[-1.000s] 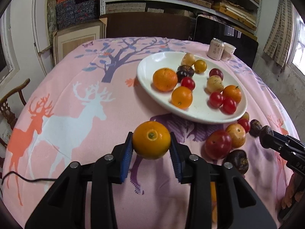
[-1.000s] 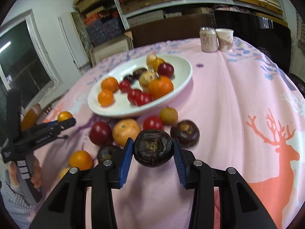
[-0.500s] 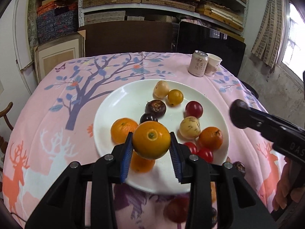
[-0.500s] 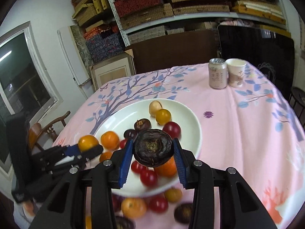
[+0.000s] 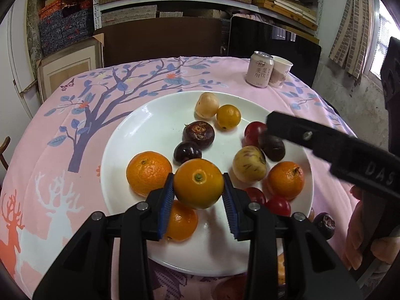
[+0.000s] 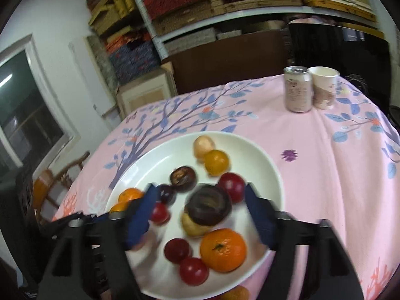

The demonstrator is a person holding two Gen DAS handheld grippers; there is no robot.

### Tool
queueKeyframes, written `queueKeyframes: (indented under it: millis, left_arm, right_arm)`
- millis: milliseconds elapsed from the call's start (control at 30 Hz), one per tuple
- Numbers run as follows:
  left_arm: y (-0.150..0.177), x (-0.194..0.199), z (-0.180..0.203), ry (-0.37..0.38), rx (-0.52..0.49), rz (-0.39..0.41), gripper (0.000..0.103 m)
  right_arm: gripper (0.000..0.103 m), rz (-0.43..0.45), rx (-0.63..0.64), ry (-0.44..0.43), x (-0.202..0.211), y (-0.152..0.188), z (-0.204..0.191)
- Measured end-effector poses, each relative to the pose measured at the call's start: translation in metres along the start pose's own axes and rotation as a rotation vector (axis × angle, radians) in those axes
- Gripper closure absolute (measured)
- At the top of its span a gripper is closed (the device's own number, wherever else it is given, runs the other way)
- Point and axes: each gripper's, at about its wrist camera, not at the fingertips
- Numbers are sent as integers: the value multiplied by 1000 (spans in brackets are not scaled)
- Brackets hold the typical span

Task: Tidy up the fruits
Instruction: 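Carry the orange and plum over the white plate and open both tools, then move the left tool to the yellow pepino while the right tool approaches a dark plum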

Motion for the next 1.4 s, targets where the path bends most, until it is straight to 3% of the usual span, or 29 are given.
queueKeyframes:
  millis: [67,333,600,900,1133,1400]
  left_arm:
    - [1,1,0,-8,2,10,42]
    - [13,27,9,-77,-19,106,18]
    - [40,51,8,-119,-2,143,12]
    - [103,75,1,-155,55,143,9]
    - [134,78,7,-143,38,104,6]
    - [139,62,7,-132,31,19,5]
  right_arm:
    - [27,5,-7,-4,3,0,4]
    - [24,3,-17,-6,10,11,3]
    - [16,65,-73,-18,43,47,9]
    - [11,102,-184,-52,75,100,33]
    - [11,103,-227,-83,86,126,44]
    - [9,85,-232,-93,86,130,44]
Point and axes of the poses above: each gripper's, at about its wrist camera, not at the fingertips, and x roughly against the way its jaws point, z to its right, y to its underside, and after that the axes turned 13 degrees about -z, right-handed
